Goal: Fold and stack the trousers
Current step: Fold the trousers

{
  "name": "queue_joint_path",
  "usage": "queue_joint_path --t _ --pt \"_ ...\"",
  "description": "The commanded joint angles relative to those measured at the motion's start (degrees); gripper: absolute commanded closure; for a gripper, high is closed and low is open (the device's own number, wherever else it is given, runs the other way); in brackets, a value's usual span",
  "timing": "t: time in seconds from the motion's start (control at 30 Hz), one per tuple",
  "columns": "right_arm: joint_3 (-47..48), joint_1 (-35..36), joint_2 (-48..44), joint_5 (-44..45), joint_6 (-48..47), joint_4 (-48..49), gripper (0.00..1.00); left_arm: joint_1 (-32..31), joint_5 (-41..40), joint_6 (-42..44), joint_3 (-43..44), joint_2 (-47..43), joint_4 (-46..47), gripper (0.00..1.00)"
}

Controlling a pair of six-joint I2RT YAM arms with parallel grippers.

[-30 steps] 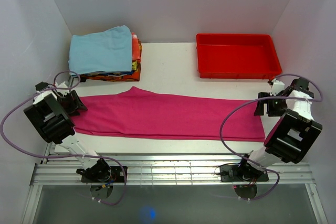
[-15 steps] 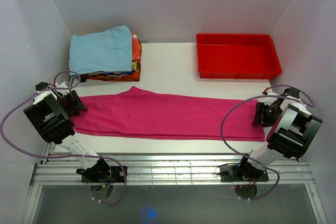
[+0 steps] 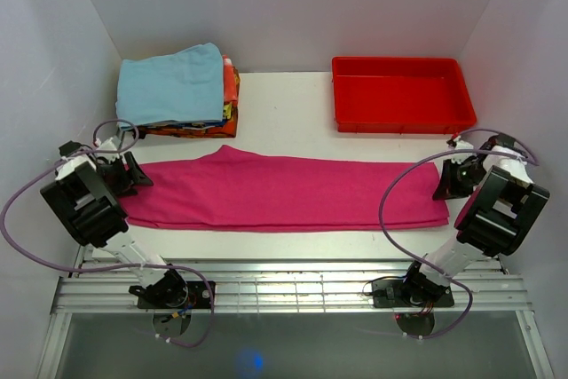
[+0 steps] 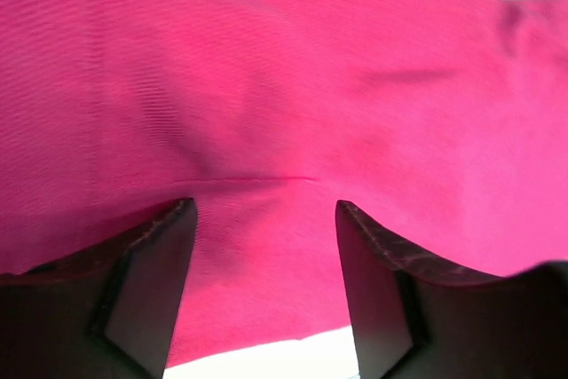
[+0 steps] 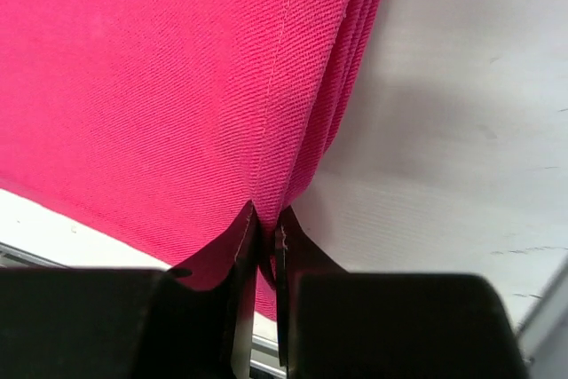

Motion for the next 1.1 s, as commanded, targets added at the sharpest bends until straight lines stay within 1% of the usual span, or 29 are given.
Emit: queue_joint_path --t 0.0,0.07,0.1,0.13,0.2,0.27,0.3,0.37,0.4,0.47,0.5,0.57,0.6,0.67,0.7,0.77,0.8,0.83,0.87,0.9,0.93,1.0,1.07 --pt "9.1 -2.0 -3.5 -2.7 -2.5 -4.7 0.92 -0.6 8.5 4.9 -0.5 -6.7 -3.5 0.25" --pt "12.0 -2.9 -3.4 -1.9 -4.4 -7.5 0.92 -0.7 10.1 6.2 0.0 -9.7 -4.8 0.20" --pt "14.6 -3.8 -3.3 -1.7 -5.2 -8.5 0.92 -0.7 10.4 6.7 0.3 -10.8 -5.0 0.15" --pt "15.7 -4.0 -3.4 -1.3 -6.6 -10.1 0.92 -0.6 10.6 7.2 0.7 -11.8 -5.2 0.02" --pt "17.7 -4.3 -3.7 -1.0 -7.7 -11.4 0.92 -0.7 11.4 8.0 2.1 -14.6 -6.2 0.02" --pt "20.8 -4.2 -4.3 -2.7 -8.8 -13.6 0.92 -0.7 12.5 9.6 2.7 -16.4 -6.9 0.02" --pt "21.9 -3.7 -4.5 -5.7 -8.6 -14.4 0.92 -0.8 12.9 10.1 2.5 -18.1 -6.9 0.02" --pt "24.7 -2.0 -4.2 -8.8 -7.8 -18.1 0.92 -0.9 14.0 11.5 1.6 -19.3 -7.0 0.02" --pt "25.2 0.3 -4.3 -12.9 -7.3 -19.0 0.92 -1.0 14.2 11.8 0.2 -19.8 -7.0 0.02" --pt "24.6 3.3 -5.1 -16.8 -4.3 -19.0 0.92 -1.4 13.8 11.8 -1.5 -20.0 -6.8 0.02" --pt "23.9 7.2 -5.6 -20.7 -3.0 -18.5 0.92 -1.5 13.7 11.8 -3.0 -19.8 -6.9 0.02" --pt "20.9 11.8 -7.7 -23.4 0.8 -15.4 0.92 -1.6 13.3 11.6 -4.7 -19.3 -5.9 0.02" --pt "19.6 17.0 -8.4 -24.7 5.8 -10.9 0.92 -1.7 12.7 11.1 -7.1 -19.4 -5.2 0.02" --pt "17.3 22.6 -10.2 -24.7 11.1 -5.4 0.92 -2.7 10.6 9.6 -9.4 -20.0 -1.9 0.02" --pt "14.5 27.6 -10.7 -24.8 16.3 0.6 0.92 -3.1 9.4 9.5 -10.5 -20.0 -1.2 0.02" --pt "11.7 32.3 -11.5 -24.0 21.5 7.2 0.92 -4.0 7.8 8.7 -13.6 -21.0 2.1 0.02" --pt "9.4 37.6 -11.6 -22.2 23.7 13.4 0.92 -4.3 6.8 8.1 -14.6 -21.2 3.0 0.02" --pt "8.6 39.8 -11.2 -21.2 28.1 16.2 0.92 -4.9 5.0 7.9 -16.2 -21.1 4.3 0.02" --pt "7.8 41.6 -10.7 -20.1 29.8 18.6 0.92 -5.1 4.3 7.9 -16.9 -20.7 4.7 0.02" --pt "7.1 45.4 -9.6 -18.4 31.2 20.7 0.92 -5.1 4.2 7.7 -17.3 -20.1 4.9 0.02" --pt "7.0 47.1 -7.2 -17.9 34.0 23.8 0.92 -5.1 3.8 7.5 -17.7 -19.4 4.9 0.02" --pt "6.5 51.2 -4.3 -16.5 36.3 27.1 0.92 -5.2 3.1 6.8 -18.1 -16.1 4.9 0.02" --pt "6.7 53.2 0.2 -16.1 39.8 31.1 0.92 -5.2 2.2 6.1 -17.2 -13.7 4.5 0.02"
